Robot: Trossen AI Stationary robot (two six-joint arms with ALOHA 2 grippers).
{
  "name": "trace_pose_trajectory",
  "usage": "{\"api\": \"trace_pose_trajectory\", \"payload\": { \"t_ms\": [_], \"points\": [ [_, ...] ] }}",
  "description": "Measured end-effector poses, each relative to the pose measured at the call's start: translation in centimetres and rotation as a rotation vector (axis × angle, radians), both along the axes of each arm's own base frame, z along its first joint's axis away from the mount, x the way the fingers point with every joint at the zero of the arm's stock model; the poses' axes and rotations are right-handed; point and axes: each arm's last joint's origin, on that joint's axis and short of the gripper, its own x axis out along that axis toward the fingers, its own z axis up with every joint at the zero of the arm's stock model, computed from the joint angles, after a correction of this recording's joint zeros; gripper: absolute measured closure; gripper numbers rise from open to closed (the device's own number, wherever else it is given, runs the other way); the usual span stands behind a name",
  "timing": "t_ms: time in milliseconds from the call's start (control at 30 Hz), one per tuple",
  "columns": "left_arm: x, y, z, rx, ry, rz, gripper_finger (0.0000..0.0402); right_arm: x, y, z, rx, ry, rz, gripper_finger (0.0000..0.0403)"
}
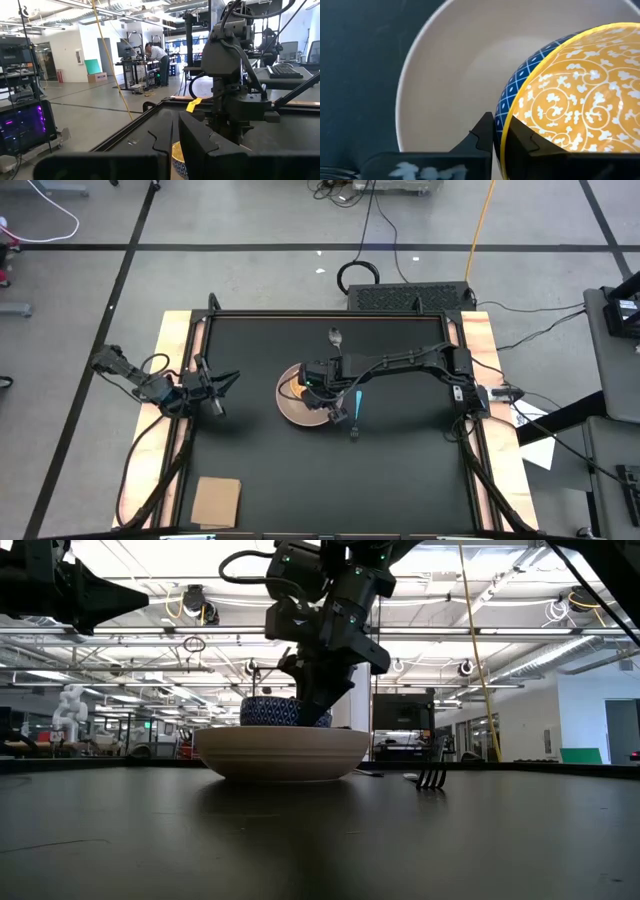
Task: Set table place
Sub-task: Put the yellow bowl on top of the white plate
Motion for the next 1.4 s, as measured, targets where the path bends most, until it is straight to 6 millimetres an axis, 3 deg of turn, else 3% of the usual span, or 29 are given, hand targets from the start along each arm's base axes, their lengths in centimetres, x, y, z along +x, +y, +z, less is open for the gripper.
{"api": "trace_pose_trajectory", "payload": {
  "t_ms": [300,1400],
  "points": [
    [0.0,0.0,-0.1,0.006,0.014,0.000,0.0364,0.4,0.0,-1.9,-0.004,0.045,0.005,0.0392],
    [0.0,0.0,-0.2,0.009,0.020,0.001,0.0364,-0.3,0.4,-2.6,-0.011,0.120,0.041,0.0392]
  ]
}}
